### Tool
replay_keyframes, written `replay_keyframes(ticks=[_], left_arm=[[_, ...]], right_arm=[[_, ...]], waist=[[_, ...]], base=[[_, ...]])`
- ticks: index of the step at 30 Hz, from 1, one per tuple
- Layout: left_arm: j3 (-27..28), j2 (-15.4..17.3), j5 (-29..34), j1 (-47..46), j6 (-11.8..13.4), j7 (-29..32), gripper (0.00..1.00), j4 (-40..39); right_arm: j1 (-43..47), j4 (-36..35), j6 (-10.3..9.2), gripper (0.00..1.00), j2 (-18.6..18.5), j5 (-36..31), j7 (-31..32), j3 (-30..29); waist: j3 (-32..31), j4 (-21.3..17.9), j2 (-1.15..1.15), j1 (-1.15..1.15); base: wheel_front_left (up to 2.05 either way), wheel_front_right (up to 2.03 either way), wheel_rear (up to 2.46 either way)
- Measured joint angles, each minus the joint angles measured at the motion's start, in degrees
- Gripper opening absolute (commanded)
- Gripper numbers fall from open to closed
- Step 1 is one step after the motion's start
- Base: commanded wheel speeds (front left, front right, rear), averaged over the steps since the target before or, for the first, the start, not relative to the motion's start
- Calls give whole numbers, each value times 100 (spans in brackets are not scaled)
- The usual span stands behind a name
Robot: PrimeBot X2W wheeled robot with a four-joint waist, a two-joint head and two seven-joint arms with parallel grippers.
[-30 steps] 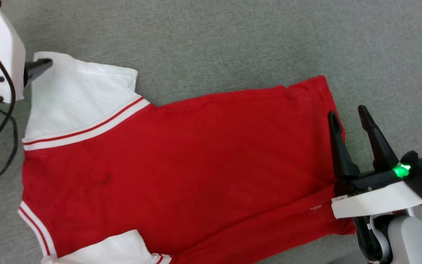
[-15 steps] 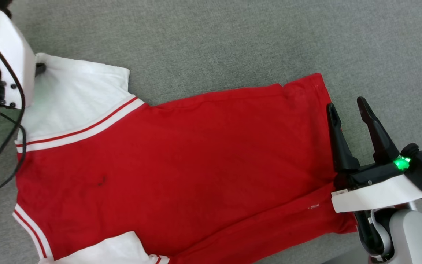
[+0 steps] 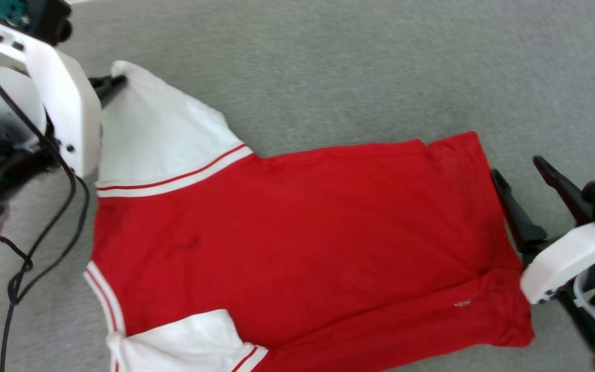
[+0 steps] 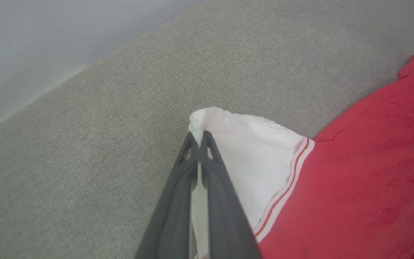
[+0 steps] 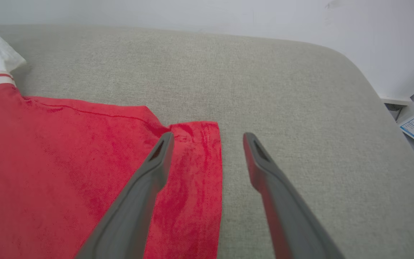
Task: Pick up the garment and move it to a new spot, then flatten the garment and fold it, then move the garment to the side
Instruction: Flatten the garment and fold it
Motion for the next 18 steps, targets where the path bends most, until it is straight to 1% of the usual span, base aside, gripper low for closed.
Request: replay_keyframes(ticks=[5, 8, 10, 12, 16, 18], left_arm=[[-58, 36, -73, 353, -27, -255, 0, -725], [30, -37, -241, 575, -11, -481, 0, -1169], [51, -51, -283, 744, 14, -554, 0, -1441], [69, 21, -252, 867, 33, -643, 0, -1693], [83, 82, -159, 1079, 83, -782, 0, -2142], [81, 105, -94, 1165, 107, -859, 0, -2330]], right_arm=[[-148, -43, 0, 100, -634, 282, 1651, -71], [-406, -20, 0, 100, -1012, 446, 2553, -137], [-522, 44, 1, 100, -1128, 567, 3096, -182], [-697, 143, 0, 100, -1260, 652, 3640, -175], [-1049, 406, 1, 100, -1319, 858, 4497, -225], [-1228, 508, 1, 100, -1383, 853, 4752, -174]], waist=[[-173, 341, 0, 0], [-213, 561, 0, 0], [-207, 706, 0, -1], [-173, 839, 0, -1], [-59, 1056, 0, 0], [17, 1141, 0, 0]], base=[[0, 0, 0], [0, 0, 0], [0, 0, 0], [0, 0, 0], [0, 0, 0], [0, 0, 0]])
